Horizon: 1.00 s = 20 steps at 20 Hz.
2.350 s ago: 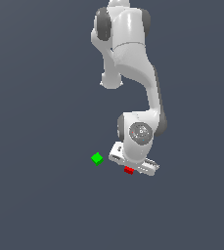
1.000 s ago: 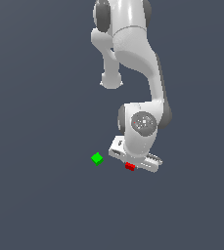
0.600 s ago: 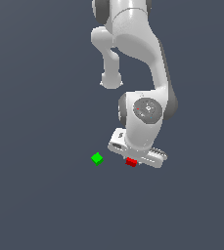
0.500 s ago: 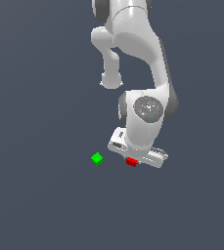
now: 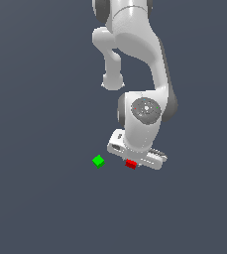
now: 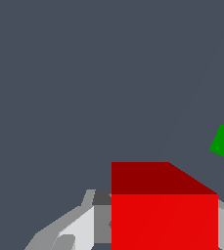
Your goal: Stack the red cube on top of the green cube.
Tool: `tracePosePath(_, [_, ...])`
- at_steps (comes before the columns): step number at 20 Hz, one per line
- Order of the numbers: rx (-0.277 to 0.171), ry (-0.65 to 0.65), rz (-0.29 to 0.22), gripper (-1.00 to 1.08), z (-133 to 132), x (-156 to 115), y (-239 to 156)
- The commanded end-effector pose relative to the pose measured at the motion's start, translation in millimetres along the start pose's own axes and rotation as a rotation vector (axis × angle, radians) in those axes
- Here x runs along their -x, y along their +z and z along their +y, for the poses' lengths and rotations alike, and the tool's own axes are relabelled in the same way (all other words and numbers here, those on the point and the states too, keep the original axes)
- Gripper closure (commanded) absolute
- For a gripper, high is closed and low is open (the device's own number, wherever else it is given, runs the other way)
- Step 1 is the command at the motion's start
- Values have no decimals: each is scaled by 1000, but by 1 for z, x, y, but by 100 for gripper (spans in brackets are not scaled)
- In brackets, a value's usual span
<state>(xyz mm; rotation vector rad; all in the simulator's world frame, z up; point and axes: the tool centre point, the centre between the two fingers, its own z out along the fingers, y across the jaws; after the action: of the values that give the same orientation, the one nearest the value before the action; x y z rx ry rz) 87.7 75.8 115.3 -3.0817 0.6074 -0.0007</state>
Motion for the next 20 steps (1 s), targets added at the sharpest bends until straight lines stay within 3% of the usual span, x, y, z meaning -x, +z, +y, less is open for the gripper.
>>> tracePosePath(1, [0, 1, 0, 108, 11, -1, 4])
tracePosePath(13, [1, 2, 0, 108, 117, -13, 42])
tracePosePath(20, [1, 2, 0, 108, 148, -18, 54])
